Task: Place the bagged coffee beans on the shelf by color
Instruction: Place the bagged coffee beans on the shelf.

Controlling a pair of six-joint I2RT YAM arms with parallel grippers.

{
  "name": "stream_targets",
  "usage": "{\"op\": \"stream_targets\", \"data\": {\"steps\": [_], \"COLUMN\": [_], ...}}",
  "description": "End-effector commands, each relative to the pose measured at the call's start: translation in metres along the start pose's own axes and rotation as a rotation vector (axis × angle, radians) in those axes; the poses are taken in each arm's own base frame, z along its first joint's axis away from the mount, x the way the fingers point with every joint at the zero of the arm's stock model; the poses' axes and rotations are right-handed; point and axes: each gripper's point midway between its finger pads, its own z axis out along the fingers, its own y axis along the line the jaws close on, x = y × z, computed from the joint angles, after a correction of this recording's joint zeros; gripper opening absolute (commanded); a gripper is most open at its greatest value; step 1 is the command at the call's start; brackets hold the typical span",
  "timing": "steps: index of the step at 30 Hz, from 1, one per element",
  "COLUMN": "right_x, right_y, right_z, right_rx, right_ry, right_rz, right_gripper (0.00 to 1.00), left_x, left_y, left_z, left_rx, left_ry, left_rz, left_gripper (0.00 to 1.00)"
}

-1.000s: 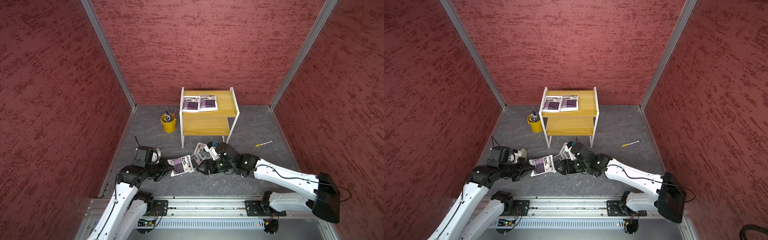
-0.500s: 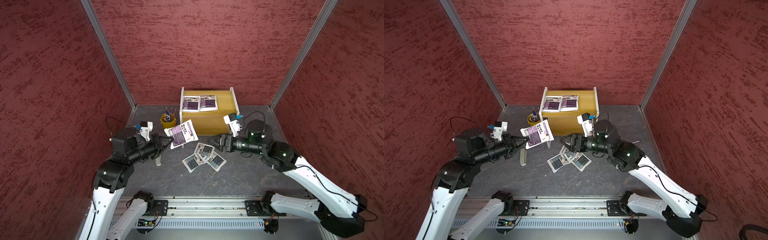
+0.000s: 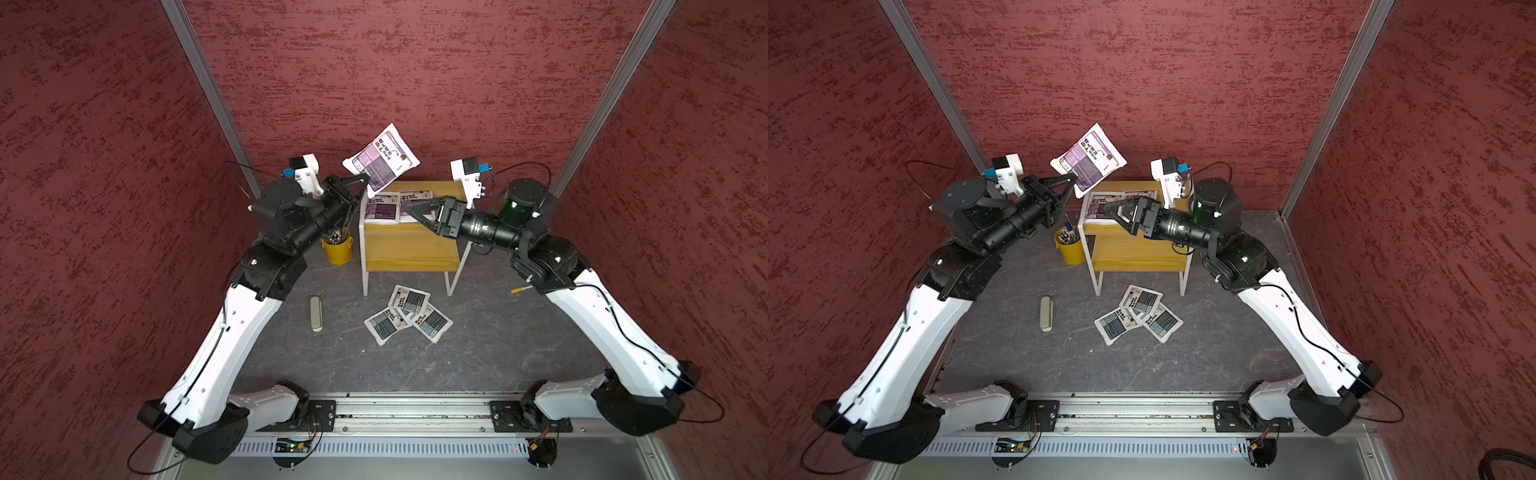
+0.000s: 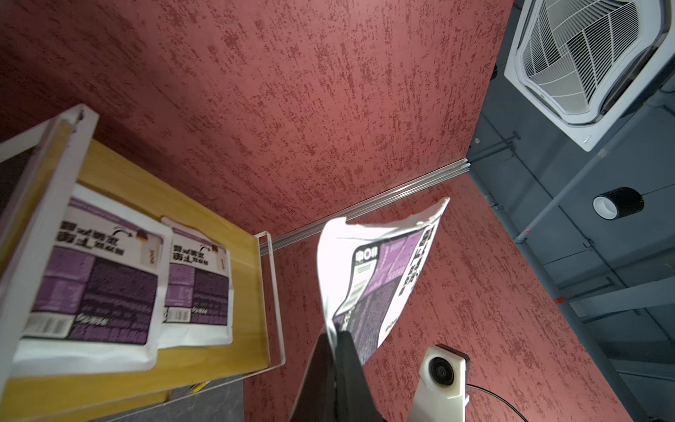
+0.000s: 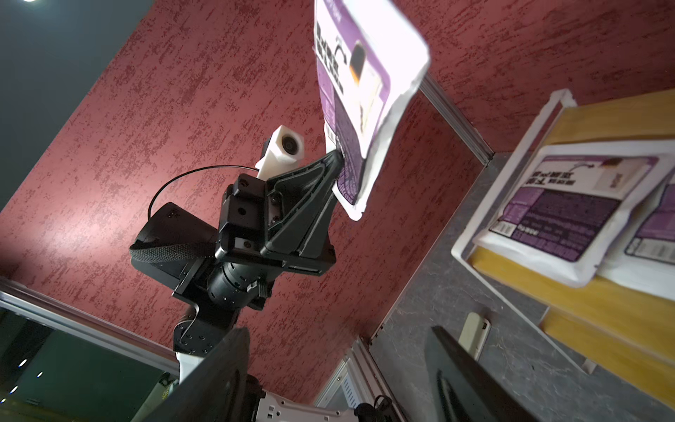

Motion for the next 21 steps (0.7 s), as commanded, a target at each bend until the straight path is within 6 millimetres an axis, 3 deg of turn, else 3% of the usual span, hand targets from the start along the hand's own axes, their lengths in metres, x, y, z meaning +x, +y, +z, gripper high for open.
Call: {"op": "stream_targets", "data": {"steps": [1, 12, 13, 14, 21], "right_x": [-0.025, -0.051, -0.054, -0.052, -0.055], "right_y": [0.022, 0.007, 0.009, -0.005, -0.015], "right_z": [-0.009, 0.000, -0.001, 0.009, 0.017], "right_rx": [-0.079, -0.137, -0.148, -0.133, -0.132], "right_ry": [-0.045, -0.116, -0.123, -0.111, -0.128], "right_rz": [-0.055, -0.057, -0.059, -0.038, -0.021], "right_gripper": [0.79, 0.77, 0.77, 0.77, 0.75], "left_x": [-0.012, -0.001, 0.000, 0.001, 0.011], "left_y": [-0.029, -0.022, -0.022, -0.022, -0.025], "left_z": [0.011, 0.042, 0.043, 0.044, 0.046], "left_rx": [0.086, 0.079, 0.080, 0.081, 0.092], "left_ry": [-0.072, -0.071, -0.069, -0.070, -0.059], "left_rz": [-0.006, -0.052, -0.053, -0.056, -0.075], "left_gripper": [0.03, 0.03, 0.03, 0.03, 0.03]}}
